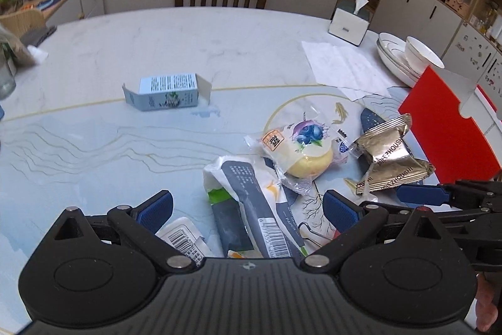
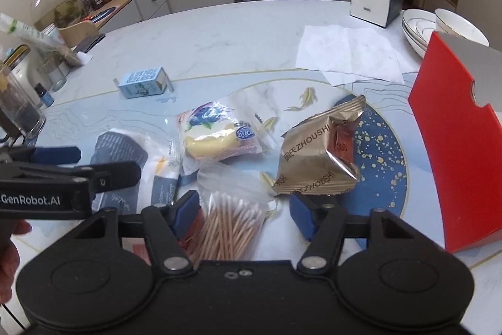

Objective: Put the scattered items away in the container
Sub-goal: 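Grasp the blue-and-white package with the left gripper while the right grasps the cotton swab bag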

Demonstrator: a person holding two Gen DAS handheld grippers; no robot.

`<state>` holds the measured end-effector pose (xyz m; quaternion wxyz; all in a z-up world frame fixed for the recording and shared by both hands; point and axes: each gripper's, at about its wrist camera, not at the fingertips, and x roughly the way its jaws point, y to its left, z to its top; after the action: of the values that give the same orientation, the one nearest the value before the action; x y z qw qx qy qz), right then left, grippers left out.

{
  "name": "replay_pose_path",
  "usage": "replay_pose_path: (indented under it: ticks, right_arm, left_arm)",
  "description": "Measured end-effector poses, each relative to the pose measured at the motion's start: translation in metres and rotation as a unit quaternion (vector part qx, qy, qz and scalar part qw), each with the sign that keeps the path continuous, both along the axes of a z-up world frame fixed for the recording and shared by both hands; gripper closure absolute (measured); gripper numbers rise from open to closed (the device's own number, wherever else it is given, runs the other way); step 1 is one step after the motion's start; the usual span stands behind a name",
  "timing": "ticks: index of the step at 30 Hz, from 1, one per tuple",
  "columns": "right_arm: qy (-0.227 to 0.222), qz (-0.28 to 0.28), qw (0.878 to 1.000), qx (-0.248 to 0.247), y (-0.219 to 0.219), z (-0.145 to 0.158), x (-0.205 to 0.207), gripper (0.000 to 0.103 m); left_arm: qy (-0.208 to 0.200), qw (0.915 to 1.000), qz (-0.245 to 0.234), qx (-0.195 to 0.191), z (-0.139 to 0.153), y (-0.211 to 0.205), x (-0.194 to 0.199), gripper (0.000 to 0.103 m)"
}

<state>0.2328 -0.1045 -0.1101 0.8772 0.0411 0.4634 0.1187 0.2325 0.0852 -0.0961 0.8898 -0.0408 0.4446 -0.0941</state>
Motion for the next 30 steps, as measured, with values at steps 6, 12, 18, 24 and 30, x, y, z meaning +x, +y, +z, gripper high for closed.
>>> replay_pose_path:
  ticks: [6, 12, 18, 24, 30]
  right_arm:
    - [0.015, -0.005, 1.000, 0.026, -0.002, -0.003, 0.003, 0.054]
    - [0.022, -0.009, 0.999, 0.045, -0.003, -0.001, 0.004, 0.073]
    - [0.019, -0.008, 0.999, 0.044, -0.003, 0.001, 0.002, 0.083]
    - [0.014, -0.014, 0.999, 0.042, -0.011, 0.003, -0.002, 0.094]
    - [0.008, -0.018, 0.999, 0.044, -0.022, 0.006, -0.010, 0.096]
  left_arm:
    - [0.012, 0.9998, 0.006, -0.012, -0.006, 0.002, 0.004, 0.005]
    - [0.020, 0.9996, -0.001, -0.020, -0.009, -0.002, 0.004, 0.024]
    - [0.024, 0.9995, -0.005, -0.021, -0.009, -0.004, 0.002, 0.046]
    - [0.024, 0.9995, -0.006, -0.018, -0.008, -0.006, -0.002, 0.068]
    - [0.018, 0.9998, -0.012, -0.003, -0.005, -0.011, -0.006, 0.081]
